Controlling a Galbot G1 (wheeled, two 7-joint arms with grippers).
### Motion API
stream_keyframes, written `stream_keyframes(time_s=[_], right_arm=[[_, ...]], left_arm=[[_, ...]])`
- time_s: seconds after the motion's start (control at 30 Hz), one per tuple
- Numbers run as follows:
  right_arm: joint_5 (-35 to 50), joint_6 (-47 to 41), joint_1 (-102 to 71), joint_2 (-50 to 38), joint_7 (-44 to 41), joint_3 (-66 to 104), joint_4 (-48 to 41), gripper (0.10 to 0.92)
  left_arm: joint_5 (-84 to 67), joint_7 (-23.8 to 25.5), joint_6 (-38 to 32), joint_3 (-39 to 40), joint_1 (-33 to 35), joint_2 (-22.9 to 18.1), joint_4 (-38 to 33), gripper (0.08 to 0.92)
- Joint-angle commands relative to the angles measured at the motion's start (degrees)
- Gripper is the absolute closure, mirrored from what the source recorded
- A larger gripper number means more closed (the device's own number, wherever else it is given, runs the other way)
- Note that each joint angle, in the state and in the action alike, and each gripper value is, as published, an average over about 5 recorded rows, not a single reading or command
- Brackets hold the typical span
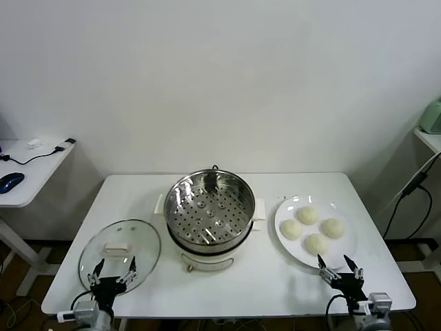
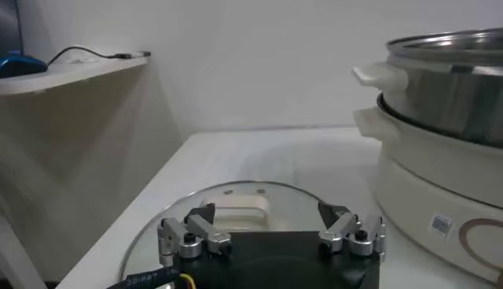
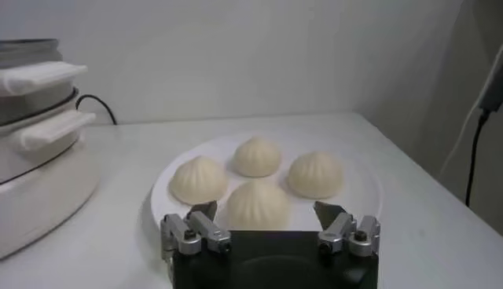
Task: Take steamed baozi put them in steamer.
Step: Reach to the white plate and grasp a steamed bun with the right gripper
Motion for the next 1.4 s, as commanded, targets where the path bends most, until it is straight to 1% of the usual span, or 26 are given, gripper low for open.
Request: stream_keyframes(time_s=[0.03, 0.13, 0.23, 0.3, 0.4, 0.47, 0.57, 0.63, 0.77, 0.87, 1.0, 1.17, 1.4], right_arm=[[-2.27, -6.14, 16.52, -9.23, -1.80, -2.39, -2.76, 0.203], [-2.72, -7.67, 24.92, -15.17, -6.83, -7.02, -7.68, 0.203], [-4.16, -8.89, 36.06, -23.64, -14.86, -16.66, -13.44, 0.203], [-5.22, -8.96, 43.46, -28.81, -20.81, -24.69, -16.37, 0.203], [-6.69, -7.31, 57.59, -35.51, -32.48, -40.75, -20.82, 0.203], [-7.78, -5.06, 68.66, -38.20, -40.26, -52.59, -24.60, 0.203], [-9.59, 1.01, 86.22, -38.90, -52.68, -70.40, -31.39, 0.203], [-10.94, 6.83, 98.52, -37.59, -61.68, -83.78, -36.63, 0.203], [-12.69, 15.10, 117.34, -31.94, -73.06, -106.69, -46.26, 0.203], [-13.31, 17.77, 125.13, -26.62, -77.08, -117.09, -50.94, 0.203], [-13.14, 17.10, 126.60, -21.81, -77.06, -121.97, -51.89, 0.203], [-13.99, 12.50, 117.99, -18.59, -72.52, -118.56, -52.10, 0.203], [-15.31, 9.87, 107.17, -14.72, -69.21, -109.42, -58.35, 0.203]], left_arm=[[-0.16, 0.37, 0.07, 0.27, -0.29, 0.52, -0.62, 0.177], [-0.24, 0.60, 0.02, 0.27, -0.49, 0.90, -0.54, 0.177], [-0.64, 0.95, 0.01, 0.24, -0.58, 1.49, -0.34, 0.177], [-0.86, 1.15, -0.03, 0.35, -0.64, 1.80, -0.15, 0.177], [-0.81, 1.37, -0.31, 0.77, -0.80, 2.01, 0.31, 0.177], [-0.76, 1.49, -0.49, 1.01, -0.89, 2.08, 0.63, 0.177], [-0.74, 1.61, -0.77, 1.13, -0.91, 2.24, 1.06, 0.177], [-0.75, 1.62, -1.11, 1.11, -0.85, 2.46, 1.35, 0.177], [-0.87, 1.61, -1.85, 1.02, -0.71, 2.88, 1.94, 0.177], [-0.99, 1.65, -2.27, 1.05, -0.68, 3.16, 2.40, 0.177], [-1.11, 1.87, -2.65, 0.98, -0.69, 3.32, 2.97, 0.177], [-0.95, 2.13, -2.95, 0.88, -0.58, 3.16, 3.54, 0.177], [0.08, 2.41, -3.49, 1.38, 0.06, 2.76, 4.19, 0.177]])
